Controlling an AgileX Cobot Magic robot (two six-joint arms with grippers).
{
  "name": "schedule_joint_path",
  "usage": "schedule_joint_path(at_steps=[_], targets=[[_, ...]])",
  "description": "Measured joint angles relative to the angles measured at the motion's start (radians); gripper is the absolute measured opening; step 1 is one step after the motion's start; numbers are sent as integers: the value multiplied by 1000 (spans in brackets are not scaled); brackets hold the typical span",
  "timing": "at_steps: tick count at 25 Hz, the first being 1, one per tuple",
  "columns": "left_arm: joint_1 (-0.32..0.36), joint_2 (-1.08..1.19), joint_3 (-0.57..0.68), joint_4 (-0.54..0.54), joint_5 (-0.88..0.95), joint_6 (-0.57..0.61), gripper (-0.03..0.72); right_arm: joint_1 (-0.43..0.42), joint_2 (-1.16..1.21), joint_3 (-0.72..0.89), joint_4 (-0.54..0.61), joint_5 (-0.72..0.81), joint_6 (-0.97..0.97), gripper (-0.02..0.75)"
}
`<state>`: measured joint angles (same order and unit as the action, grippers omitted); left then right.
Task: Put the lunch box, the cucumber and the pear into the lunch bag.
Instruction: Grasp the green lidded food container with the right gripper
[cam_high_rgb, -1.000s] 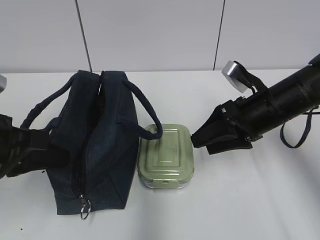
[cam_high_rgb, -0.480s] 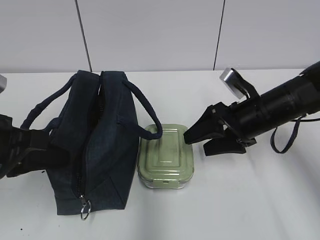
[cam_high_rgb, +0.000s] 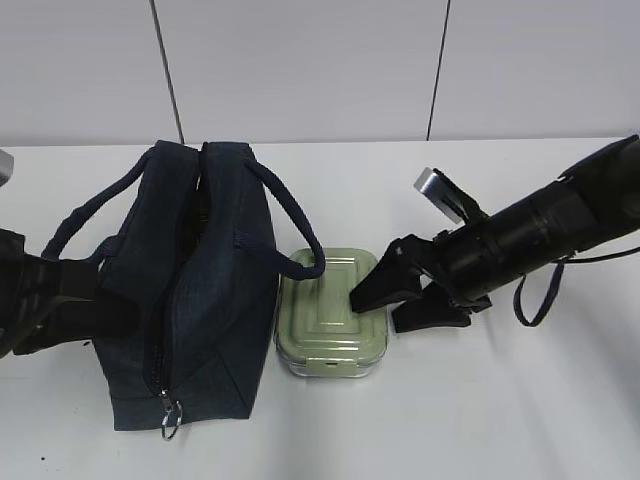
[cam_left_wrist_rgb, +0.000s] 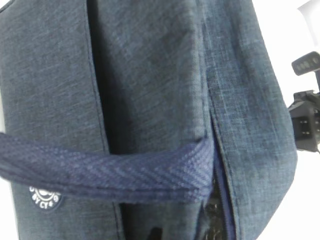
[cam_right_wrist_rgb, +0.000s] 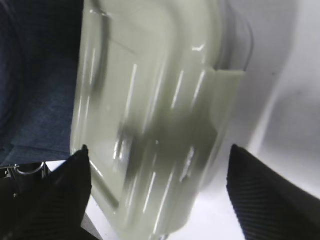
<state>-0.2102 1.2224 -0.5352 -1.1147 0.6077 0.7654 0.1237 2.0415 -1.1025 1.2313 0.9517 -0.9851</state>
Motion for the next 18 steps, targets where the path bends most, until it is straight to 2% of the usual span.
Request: schedule_joint_path(at_steps=[4,9,12,16,18], targets=[[0,0,0,1,0,0,-18,35,28,-31,6,-26,3,652],[0,0,0,2,2,0,-19,39,68,-54,19,-34,15,636],[0,0,0,4,3,0,-19,39,70,-58,30,-28,15,571],[0,0,0,9,4,0,-19,39,70,-64,49,-6,25,430],[0,0,0,15,6,0,-19,39,70,-64,53,1,26,396]])
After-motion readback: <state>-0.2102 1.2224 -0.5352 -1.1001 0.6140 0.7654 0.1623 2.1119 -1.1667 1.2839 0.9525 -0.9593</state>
